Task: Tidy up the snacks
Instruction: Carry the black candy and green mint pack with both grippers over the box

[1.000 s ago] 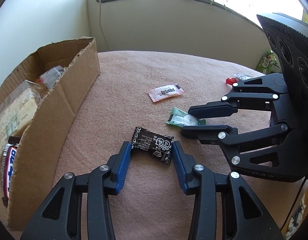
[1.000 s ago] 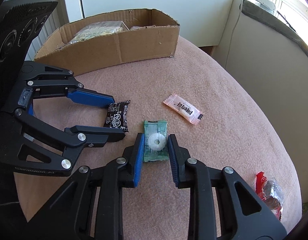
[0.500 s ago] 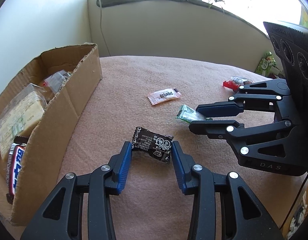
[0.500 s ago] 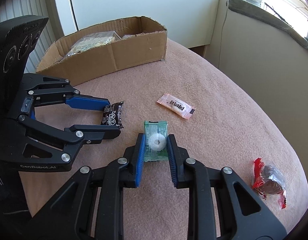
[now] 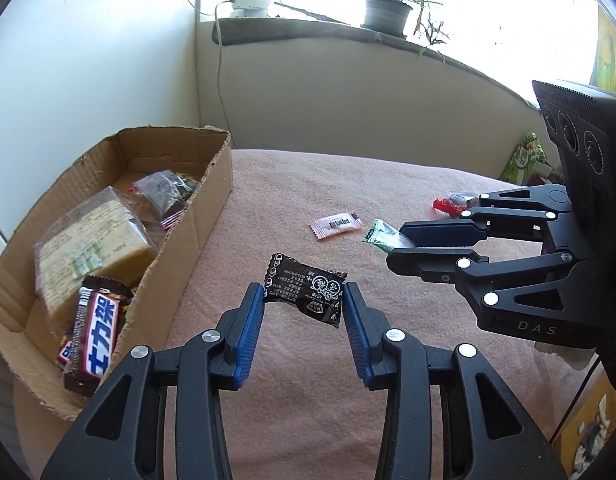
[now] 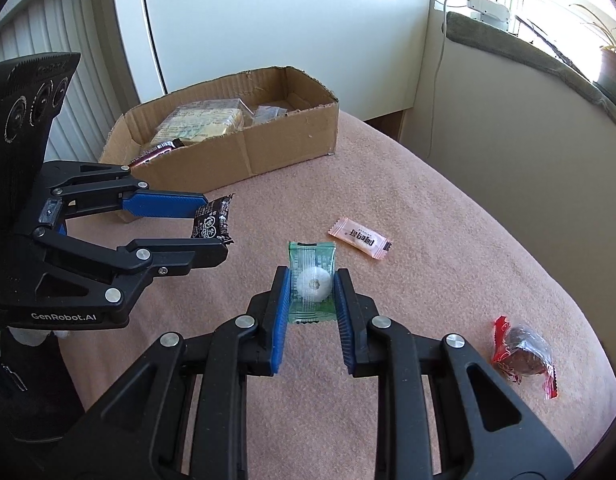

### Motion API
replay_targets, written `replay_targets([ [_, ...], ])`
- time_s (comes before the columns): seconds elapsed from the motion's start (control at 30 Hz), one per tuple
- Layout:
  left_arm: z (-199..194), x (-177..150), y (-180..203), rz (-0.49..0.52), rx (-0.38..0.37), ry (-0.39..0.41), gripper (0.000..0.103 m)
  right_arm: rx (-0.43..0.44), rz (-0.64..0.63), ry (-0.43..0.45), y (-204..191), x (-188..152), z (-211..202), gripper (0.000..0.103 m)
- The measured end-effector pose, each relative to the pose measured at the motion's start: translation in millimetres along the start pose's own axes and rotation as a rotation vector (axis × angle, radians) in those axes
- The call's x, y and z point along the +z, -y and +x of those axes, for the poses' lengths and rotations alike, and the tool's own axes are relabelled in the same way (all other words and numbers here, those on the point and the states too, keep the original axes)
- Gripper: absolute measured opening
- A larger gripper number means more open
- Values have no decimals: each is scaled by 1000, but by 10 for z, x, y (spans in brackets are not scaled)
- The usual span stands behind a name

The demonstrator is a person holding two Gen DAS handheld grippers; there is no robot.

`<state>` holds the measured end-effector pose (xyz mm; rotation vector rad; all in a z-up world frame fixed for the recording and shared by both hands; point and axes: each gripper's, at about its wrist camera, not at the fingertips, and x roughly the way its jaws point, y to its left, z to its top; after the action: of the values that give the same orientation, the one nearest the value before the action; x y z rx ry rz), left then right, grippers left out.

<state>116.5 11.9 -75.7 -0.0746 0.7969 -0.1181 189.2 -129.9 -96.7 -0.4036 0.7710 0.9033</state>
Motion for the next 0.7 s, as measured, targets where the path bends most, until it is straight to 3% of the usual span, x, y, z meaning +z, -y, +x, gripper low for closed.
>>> replay_targets([
  [0.7,-497,-82,-844,-124,98,114,39,44,-19,78,-616,709,59,23],
])
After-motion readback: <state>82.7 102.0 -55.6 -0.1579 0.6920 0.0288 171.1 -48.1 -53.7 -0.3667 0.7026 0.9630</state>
